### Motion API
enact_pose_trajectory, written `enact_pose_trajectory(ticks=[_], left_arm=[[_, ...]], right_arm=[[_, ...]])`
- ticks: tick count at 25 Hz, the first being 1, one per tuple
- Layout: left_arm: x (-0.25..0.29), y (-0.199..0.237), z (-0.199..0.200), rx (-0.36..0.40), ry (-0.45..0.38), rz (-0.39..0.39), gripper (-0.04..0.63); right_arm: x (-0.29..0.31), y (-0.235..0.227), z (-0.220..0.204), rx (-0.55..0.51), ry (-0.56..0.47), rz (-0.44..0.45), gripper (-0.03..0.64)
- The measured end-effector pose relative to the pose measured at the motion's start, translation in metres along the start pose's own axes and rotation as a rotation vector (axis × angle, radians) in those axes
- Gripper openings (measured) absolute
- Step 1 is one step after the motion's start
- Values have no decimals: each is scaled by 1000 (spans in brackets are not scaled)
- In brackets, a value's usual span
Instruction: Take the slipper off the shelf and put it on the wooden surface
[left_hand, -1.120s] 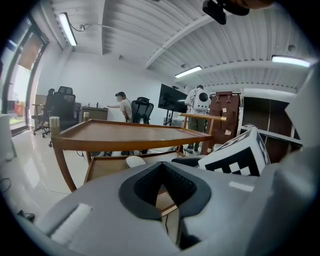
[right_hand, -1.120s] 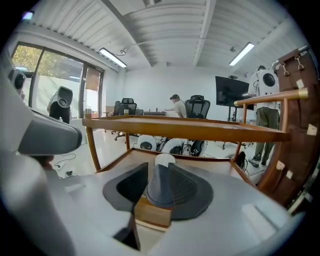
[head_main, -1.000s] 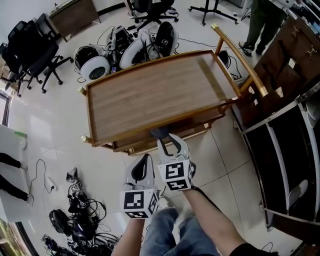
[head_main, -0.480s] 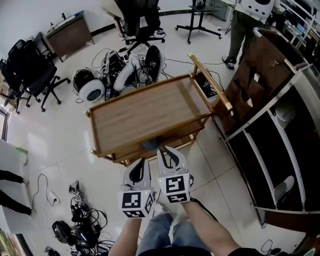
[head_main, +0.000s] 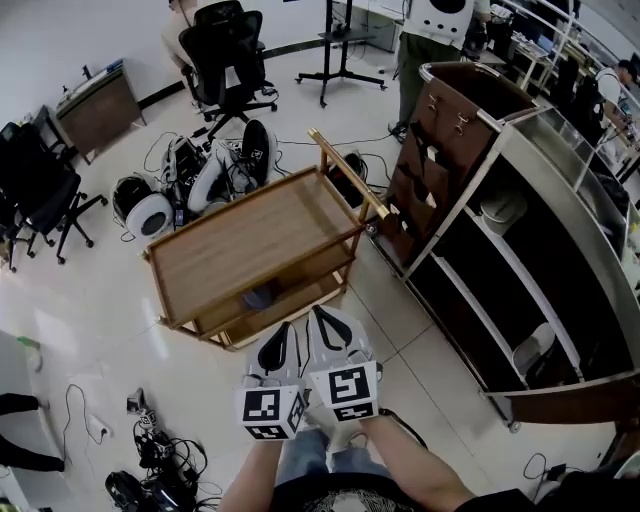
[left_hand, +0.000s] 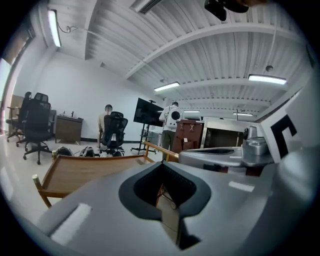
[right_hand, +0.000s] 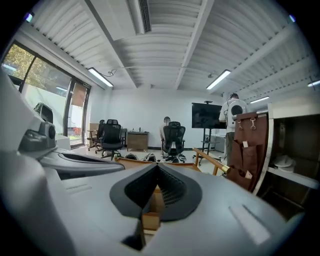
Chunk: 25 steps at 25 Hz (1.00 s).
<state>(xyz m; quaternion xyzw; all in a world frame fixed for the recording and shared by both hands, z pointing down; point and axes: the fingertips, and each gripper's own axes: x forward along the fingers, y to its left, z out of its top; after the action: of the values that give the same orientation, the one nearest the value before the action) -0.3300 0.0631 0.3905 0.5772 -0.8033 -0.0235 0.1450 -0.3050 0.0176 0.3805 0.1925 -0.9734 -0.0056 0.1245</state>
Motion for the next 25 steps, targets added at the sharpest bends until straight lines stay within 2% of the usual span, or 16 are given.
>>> enact_pose_trajectory(ticks=[6, 16, 19, 25], left_arm=[[-4, -66, 12, 45, -21, -93, 5], [-13, -180, 15, 77, -39, -257, 5], [-20, -207, 15, 100, -39, -295, 5], [-37, -245, 16, 95, -48, -338, 5]], right_arm=[[-64, -39, 8, 29, -32, -87, 0], [-164, -105, 6, 82, -85, -232, 0], [-190, -115, 7, 103, -102, -258, 0], [-232, -125, 10, 100, -136, -272, 0]])
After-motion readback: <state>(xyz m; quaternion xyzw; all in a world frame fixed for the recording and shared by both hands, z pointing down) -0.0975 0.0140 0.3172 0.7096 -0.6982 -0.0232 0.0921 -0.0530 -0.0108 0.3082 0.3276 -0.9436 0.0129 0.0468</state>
